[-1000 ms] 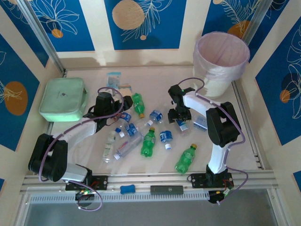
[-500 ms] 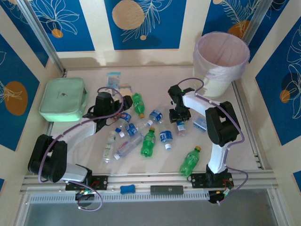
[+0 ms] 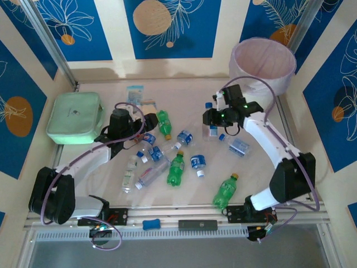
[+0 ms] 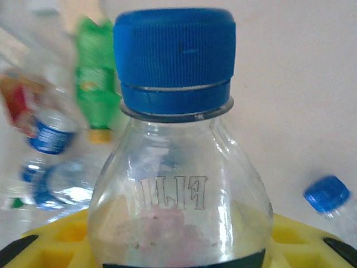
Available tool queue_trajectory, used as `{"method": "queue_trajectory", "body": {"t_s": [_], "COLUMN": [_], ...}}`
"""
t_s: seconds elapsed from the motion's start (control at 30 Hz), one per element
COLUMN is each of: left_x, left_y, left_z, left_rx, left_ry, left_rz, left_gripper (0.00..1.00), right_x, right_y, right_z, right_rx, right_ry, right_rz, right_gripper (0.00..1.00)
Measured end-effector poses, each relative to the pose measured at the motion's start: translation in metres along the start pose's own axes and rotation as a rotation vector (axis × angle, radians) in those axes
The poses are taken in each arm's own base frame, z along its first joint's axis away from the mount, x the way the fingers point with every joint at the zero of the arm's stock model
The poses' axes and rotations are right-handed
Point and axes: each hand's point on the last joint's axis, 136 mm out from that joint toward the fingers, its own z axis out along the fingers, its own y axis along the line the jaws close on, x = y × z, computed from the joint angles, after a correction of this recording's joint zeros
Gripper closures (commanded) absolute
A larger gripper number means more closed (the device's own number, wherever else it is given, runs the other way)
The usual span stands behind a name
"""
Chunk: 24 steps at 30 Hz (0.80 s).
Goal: Put the plastic bottles in the bin
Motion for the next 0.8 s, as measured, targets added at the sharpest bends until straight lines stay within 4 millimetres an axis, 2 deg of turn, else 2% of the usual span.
{"method": "queue_trajectory", "body": {"t_s": [0.17,0.3,0.43,0.6,0.8], "left_x": [0.011,0.02,0.028,0.03,0.039], "left_y": [-0.012,-0.023,-0.031,-0.034,-0.027], "left_z": [-0.007,-0.009,-0.008,-0.007,0.002], "left_rx": [0.034,0.054,0.07,0.08,0.063], "left_ry": [0.043,0.067,0.083,0.086,0.114], "left_rz": [0.008,0.029,0.044,0.05,0.077], "left_gripper": [0.0,0.0,0.0,0.0,0.0], "right_x": [-0.029,-0.059,-0.094,-0.145,-0.198], "right_y": [0.022,0.027,0.013,0.001,-0.03], "right_z": [-0.03,-0.051,-0.081,-0.134,-0.178], "right_rx": [-0.216,-0.313,-0.348,-0.34,-0.22], "right_ry": [-0.153,-0.258,-0.365,-0.549,-0.749], "right_rz": [0.072,0.127,0.203,0.219,0.248], "right_gripper": [0.58,0.58,0.59,0.59,0.59]}}
